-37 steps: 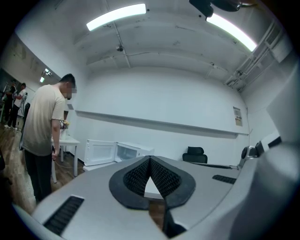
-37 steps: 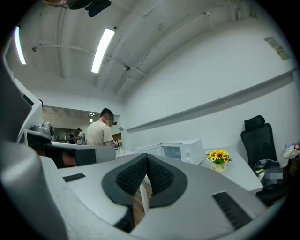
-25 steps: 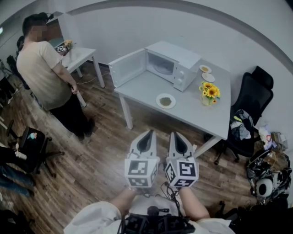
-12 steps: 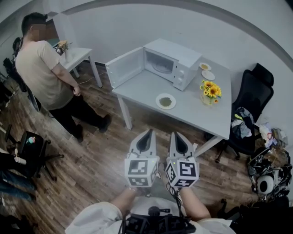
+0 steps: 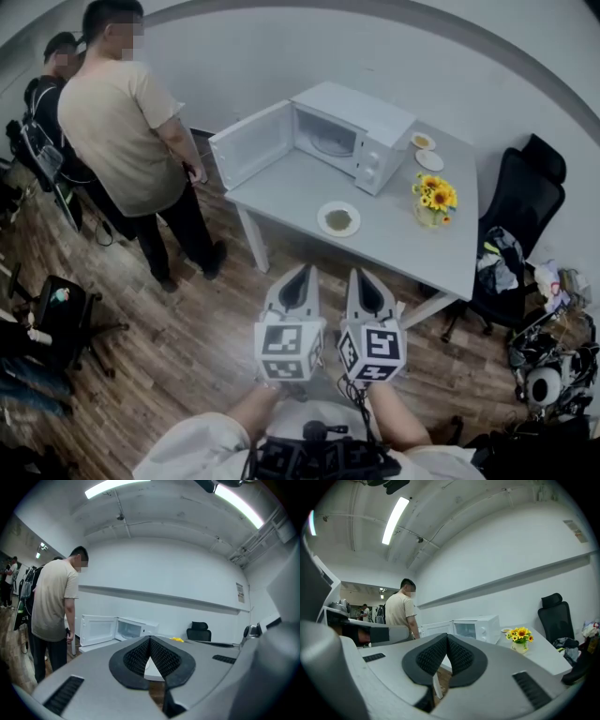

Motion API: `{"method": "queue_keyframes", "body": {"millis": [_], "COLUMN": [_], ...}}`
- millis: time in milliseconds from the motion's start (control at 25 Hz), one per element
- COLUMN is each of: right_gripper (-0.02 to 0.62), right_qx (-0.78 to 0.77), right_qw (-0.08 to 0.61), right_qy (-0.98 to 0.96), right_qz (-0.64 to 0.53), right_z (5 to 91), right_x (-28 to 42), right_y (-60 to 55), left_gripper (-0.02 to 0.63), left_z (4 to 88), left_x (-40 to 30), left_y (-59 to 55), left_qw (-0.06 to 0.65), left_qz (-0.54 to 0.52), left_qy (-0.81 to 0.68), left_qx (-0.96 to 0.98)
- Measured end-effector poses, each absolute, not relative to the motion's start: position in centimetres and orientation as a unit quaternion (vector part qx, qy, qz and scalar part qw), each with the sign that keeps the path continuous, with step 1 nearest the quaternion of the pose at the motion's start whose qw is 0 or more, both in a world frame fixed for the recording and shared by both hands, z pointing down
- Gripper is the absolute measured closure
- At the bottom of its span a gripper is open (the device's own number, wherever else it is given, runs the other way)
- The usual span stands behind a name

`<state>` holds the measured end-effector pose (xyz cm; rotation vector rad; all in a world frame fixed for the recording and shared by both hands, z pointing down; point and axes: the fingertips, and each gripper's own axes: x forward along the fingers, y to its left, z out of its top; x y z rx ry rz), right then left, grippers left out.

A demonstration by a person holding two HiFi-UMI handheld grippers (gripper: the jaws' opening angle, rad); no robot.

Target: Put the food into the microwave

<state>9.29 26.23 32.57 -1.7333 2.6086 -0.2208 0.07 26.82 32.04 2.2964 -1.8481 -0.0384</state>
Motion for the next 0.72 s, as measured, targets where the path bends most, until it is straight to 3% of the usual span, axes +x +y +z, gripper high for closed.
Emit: {"method": "queue_keyframes", "body": {"millis": [720], "right_gripper": [0.574], "right_qx": [-0.543], "right_qw": [-0.002], "right_qy": [0.836], "right_qz": [-0.082], "right_z": [32.0], "right_x": [9.7], "right_y": [15.6], "left_gripper": [0.597], "left_z": [32.0], "left_x": [0.6], "left_y": [16.7], "left_qw": [0.108], "left_qz": [0.001], "left_qy": [-0.631], "left_qx": [0.768]}}
